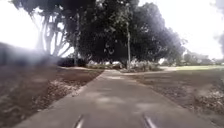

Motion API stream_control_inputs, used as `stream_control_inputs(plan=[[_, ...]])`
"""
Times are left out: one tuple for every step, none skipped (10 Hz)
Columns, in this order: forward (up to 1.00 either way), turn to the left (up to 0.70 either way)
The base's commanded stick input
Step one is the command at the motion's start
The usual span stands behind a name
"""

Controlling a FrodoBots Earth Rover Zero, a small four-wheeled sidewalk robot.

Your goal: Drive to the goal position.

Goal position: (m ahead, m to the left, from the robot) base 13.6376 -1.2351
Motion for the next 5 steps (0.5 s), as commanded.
stream_control_inputs(plan=[[0.7, -0.08], [0.7, 0.0], [0.7, 0.0], [0.7, 0.0], [0.7, 0.0]])
